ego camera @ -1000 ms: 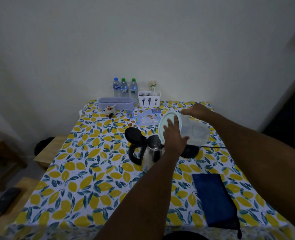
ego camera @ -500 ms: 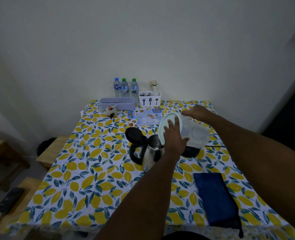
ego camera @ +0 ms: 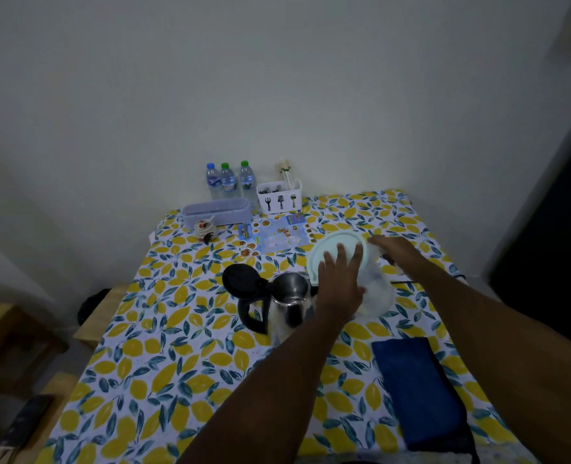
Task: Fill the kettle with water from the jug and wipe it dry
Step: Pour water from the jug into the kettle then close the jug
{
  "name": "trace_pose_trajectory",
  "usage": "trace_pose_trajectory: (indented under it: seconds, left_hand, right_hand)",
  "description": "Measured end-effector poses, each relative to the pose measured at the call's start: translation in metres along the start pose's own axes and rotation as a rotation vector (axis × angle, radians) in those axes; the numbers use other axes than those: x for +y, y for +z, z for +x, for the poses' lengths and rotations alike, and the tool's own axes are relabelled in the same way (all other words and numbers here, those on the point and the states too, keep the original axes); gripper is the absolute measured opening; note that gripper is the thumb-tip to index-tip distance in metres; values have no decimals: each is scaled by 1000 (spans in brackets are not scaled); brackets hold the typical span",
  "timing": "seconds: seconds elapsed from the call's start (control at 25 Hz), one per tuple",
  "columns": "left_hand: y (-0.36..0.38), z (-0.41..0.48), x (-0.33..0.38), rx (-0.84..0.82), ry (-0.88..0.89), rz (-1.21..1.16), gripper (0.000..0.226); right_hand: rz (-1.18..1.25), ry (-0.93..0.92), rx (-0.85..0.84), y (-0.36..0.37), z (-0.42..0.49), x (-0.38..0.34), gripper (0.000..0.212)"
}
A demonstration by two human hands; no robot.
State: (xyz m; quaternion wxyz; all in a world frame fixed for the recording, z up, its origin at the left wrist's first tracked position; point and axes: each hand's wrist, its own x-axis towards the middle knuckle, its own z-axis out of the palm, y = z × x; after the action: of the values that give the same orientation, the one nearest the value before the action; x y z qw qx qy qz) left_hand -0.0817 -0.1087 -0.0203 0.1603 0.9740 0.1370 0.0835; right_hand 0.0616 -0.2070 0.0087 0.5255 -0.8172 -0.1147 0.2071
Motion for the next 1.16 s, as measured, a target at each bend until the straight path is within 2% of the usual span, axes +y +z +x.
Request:
trace_pose_trajectory:
  seconds: [0.4, 0.56, 0.8, 1.04, 1.16]
  left_hand:
    - [63, 66, 85, -154, 205, 117, 91]
    - [87, 96, 123, -195, 261, 177, 91]
    - [120, 124, 153, -257, 290, 210, 89]
    - [137, 138, 157, -221, 414, 304, 84]
    - [147, 133, 155, -183, 474, 332, 81]
  right_hand:
    - [255, 216, 181, -95, 35, 86, 34]
    - [343, 218, 230, -135, 54, 114, 29]
    - [417, 218, 272, -162, 76, 153, 34]
    - [466, 228, 287, -173, 90, 172, 37]
    - [483, 249, 273, -177, 94, 183, 27]
